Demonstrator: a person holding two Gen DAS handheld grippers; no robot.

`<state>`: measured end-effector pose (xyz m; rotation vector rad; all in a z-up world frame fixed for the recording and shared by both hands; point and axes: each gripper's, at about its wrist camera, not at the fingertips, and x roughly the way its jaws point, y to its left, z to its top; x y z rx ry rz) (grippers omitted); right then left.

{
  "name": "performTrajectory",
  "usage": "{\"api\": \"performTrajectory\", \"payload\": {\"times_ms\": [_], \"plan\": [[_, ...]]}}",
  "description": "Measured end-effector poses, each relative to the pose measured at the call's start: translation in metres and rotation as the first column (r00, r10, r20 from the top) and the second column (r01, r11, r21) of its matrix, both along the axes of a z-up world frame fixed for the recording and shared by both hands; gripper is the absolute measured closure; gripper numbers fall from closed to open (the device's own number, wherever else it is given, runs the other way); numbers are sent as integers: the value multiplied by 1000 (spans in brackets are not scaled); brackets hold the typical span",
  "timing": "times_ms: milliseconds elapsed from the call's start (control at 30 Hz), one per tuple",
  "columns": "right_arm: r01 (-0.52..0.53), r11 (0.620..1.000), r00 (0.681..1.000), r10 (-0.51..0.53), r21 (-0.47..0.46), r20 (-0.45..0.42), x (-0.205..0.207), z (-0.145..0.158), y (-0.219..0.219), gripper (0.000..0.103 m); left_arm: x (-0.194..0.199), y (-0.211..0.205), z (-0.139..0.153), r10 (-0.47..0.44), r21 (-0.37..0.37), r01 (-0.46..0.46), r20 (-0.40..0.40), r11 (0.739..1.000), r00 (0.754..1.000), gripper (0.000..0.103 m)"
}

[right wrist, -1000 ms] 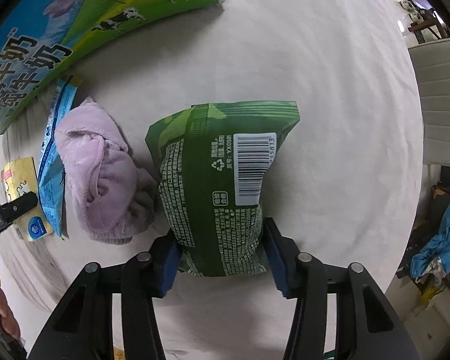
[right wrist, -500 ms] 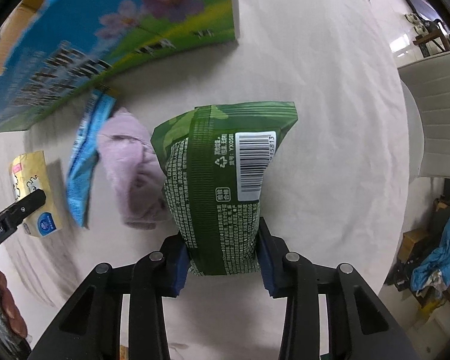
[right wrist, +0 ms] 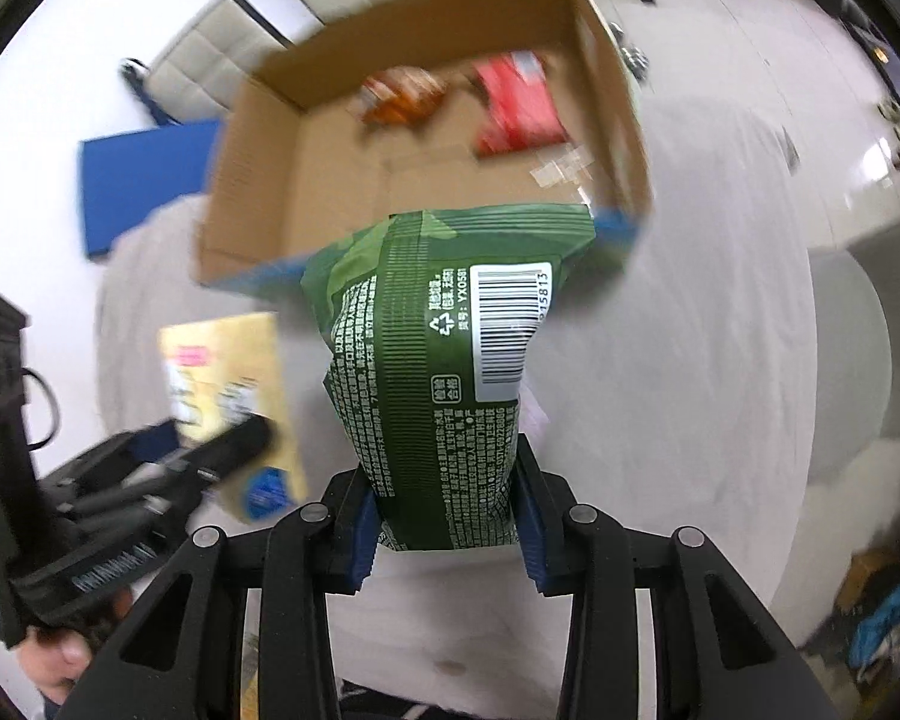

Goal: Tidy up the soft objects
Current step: 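Lower the tissue pack and green bag into the box and release both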

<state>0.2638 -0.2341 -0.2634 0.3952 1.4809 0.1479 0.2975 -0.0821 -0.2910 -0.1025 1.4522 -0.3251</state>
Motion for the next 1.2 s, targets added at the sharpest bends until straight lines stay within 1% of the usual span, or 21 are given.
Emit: {"api": "performTrajectory", "payload": {"times_ms": [100,133,200,233,267,333,400,533,633,833,933,1033,1067,1100,1133,1200], "plan": [[-15,1000,998,16,-6,55,25,29,4,63,18,-10,19,-12,-17,13,35,1000,999,43],[-17,1000,998,18,-8,63,32,33,5,63,26,-12,18,-12,-16,12,41,1000,999,43],[-16,1000,997,17,-10,70,52,38,6,63,47,-13,25,-15,-8,15,56,1000,998,43],[-18,1000,997,19,-18,69,61,36,6,63,55,-9,30,-10,1,10,62,1000,998,43],[-18,1000,998,19,-23,68,70,34,8,63,70,-10,28,-8,17,7,69,1000,998,43],[-24,999,998,26,-33,53,93,25,11,63,93,-7,26,4,36,-7,65,999,998,43],[-31,999,999,32,-40,32,113,14,15,63,114,-5,17,8,45,-10,37,999,999,43],[-40,998,999,38,-56,-27,150,-20,22,63,148,6,-2,44,65,-42,-28,997,999,43],[-49,997,996,45,-55,-79,165,-46,28,63,169,9,-23,57,87,-51,-72,995,996,43],[-68,994,988,55,-85,-145,187,-89,39,63,186,8,-59,67,126,-49,-140,991,988,43],[-76,993,984,60,-93,-169,193,-103,45,63,192,9,-76,73,134,-51,-168,990,983,42],[-78,994,980,62,-73,-191,198,-112,50,61,194,9,-88,66,136,-38,-207,990,976,42],[-78,994,978,63,-72,-200,199,-115,51,60,193,10,-91,69,148,-37,-219,988,973,42],[-81,994,977,63,-80,-206,199,-116,52,54,192,10,-91,69,156,-35,-220,987,973,42],[-79,993,977,60,-85,-204,199,-115,53,51,190,10,-90,70,161,-35,-216,986,974,42],[-84,992,978,65,-89,-199,198,-113,55,44,187,12,-83,79,186,-44,-181,981,980,42]]}}
